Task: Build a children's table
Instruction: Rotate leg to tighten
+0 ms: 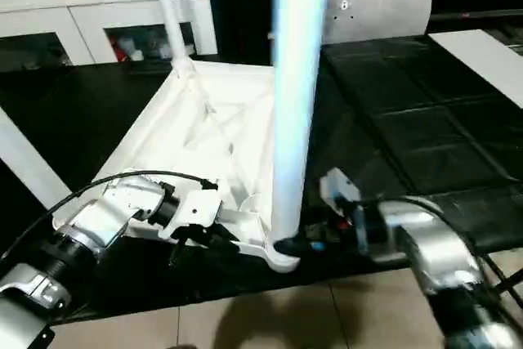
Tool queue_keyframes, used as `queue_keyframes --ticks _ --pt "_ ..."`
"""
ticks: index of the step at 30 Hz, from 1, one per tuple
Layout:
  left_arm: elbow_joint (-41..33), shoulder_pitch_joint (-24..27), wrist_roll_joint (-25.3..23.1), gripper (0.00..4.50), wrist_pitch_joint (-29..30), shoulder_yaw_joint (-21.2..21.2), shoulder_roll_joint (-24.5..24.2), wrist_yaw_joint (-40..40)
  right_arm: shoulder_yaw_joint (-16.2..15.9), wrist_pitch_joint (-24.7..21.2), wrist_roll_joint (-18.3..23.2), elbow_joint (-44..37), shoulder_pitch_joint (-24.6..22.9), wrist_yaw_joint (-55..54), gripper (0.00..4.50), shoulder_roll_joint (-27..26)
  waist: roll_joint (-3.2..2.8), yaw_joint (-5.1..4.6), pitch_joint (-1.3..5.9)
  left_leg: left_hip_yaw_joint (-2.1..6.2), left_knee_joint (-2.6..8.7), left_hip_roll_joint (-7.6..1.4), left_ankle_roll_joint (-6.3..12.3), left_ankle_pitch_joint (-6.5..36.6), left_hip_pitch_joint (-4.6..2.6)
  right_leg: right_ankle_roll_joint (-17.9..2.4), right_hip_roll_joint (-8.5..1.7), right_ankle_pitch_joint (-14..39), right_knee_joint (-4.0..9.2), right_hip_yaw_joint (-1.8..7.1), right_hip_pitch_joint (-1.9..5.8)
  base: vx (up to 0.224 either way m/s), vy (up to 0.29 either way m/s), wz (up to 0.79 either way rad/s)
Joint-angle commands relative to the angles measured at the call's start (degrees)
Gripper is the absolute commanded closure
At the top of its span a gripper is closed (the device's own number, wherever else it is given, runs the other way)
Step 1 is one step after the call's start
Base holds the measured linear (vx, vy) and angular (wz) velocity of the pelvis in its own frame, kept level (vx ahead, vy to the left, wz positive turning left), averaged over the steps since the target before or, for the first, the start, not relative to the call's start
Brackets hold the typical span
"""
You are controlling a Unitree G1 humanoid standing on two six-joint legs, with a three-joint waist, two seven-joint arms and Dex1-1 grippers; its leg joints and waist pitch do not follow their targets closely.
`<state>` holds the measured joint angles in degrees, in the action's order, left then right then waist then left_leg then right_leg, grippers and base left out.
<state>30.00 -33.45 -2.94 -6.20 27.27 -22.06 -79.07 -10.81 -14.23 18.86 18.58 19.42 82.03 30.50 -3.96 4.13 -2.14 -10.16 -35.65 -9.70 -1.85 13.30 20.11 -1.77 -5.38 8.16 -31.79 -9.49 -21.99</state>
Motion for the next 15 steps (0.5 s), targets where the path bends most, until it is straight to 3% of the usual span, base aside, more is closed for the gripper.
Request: queue_keyframes --ticks 1,8,11,14,15 --pt "-0.6 -0.4 -0.4 4.5 -1.6 2.2 0.4 -3.1 -0.8 4.3 -3.5 8.6 2.7 -1.1 2.08 -1.7 1.04 -0.73 3.08 1.71 4.61 -4.02 3.29 12.3 -0.24 -4.5 -5.11 29.0 4.85 3.57 2.54 0.0 0.0 0.0" --pt "-1.0 0.1 0.6 4.5 -0.3 1.7 0.7 -2.9 -0.5 9.6 -4.3 19.9 5.6 0.4 2.4 -3.0 1.11 -3.01 2.63 2.16 4.72 -4.08 2.37 18.3 -0.63 -3.4 -4.87 34.5 5.57 3.16 2.37 0.0 0.0 0.0" --pt "-3.4 1.8 2.5 4.5 5.7 -1.2 2.4 1.9 2.1 11.0 -3.4 24.4 6.8 -2.5 2.44 -4.0 1.04 -3.49 2.45 2.33 4.79 -4.25 1.77 20.3 -0.78 -4.0 -5.01 35.0 5.6 3.08 2.29 0.0 0.0 0.0" --pt "-5.5 2.9 3.0 4.5 9.7 -2.9 4.0 6.3 3.3 13.0 -4.7 28.4 8.1 -8.2 2.46 -5.3 1.08 -4.76 2.34 2.61 4.66 -4.02 1.06 22.4 -0.83 -3.8 -5.01 36.2 5.75 2.74 2.32 0.0 0.0 0.0" --pt "-6.5 3.5 3.2 4.5 11.7 -3.6 4.7 8.1 3.7 13.8 -5.5 29.5 8.6 -12.1 2.47 -6.0 1.2 -5.38 2.13 2.73 4.53 -3.73 1.17 23.6 -0.78 -2.6 -4.74 38.2 6.24 2.28 2.26 0.0 0.0 0.0"
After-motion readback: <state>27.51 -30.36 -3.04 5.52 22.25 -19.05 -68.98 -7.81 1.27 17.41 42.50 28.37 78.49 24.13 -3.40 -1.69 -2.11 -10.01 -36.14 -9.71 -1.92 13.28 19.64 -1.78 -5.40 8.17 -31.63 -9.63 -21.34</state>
